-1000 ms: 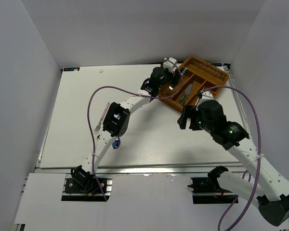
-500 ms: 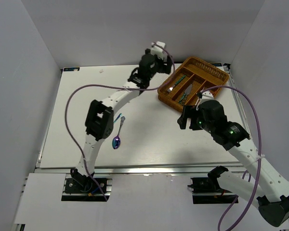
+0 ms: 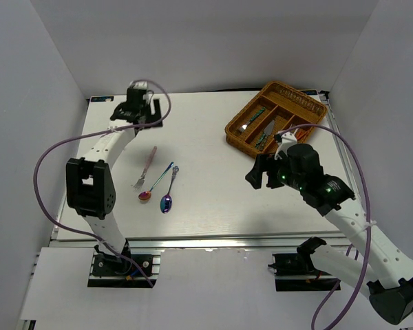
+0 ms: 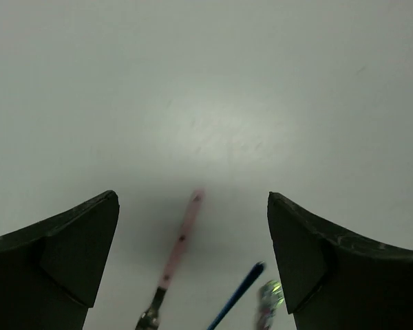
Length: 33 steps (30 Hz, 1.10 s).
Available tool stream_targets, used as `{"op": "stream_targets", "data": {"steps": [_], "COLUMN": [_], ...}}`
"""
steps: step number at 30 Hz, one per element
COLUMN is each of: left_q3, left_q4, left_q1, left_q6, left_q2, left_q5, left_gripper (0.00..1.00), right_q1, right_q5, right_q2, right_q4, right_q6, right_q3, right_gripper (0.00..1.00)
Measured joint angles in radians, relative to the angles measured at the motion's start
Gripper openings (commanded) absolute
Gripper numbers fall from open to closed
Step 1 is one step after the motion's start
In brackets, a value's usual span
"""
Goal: Sort the eating utensils into containers
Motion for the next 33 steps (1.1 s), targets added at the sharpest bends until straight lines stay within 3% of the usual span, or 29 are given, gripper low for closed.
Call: {"op": "stream_targets", "data": {"steps": [5,14,21,22,24,25,33], "left_q3": [-0.243,-0.318,-0.268,-0.258,-0.246,-0.238,-0.22], "left_q4": [-0.105,-0.089,-0.079,-0.082,-0.083,-0.085,-0.098], "left_q1": [0.154,0.123,0.123,0.123,0.122,0.12,0.085], "left_q6": [0.002,0.038,0.029,0.029,0.024,0.024,0.025], "left_q2": [0.019,0.026,0.132,0.14,0.151,0.158,0.172], "left_q5": [0.132,0.293,0.281,0.269,0.249,0.234,0.112], "left_gripper": [0.94,0.94,0.68,0.57,0.47,0.36,0.15], "right_q1": [0.0,0.0,0.0,0.0,0.0,0.0,0.0], "right_q5": [-0.105,-0.194,-0.216,-0.22,-0.229,-0.233,-0.258], "right_q2": [-0.009,-0.018,-0.035,-0.035,-0.035,-0.035,-0.035], "right_q4": [0.022,0.038,0.039,0.041,0.053,0.055,0.081], "right_q6": [-0.022,-0.044,-0.047,-0.046,-0.045,-0.045,-0.027], "right_q3": [-0.047,-0.05,-0.05,-0.05,-0.055,-0.058,-0.062], "right_gripper": [0.89,0.89,0.89,0.89,0.89,0.89,0.89]}}
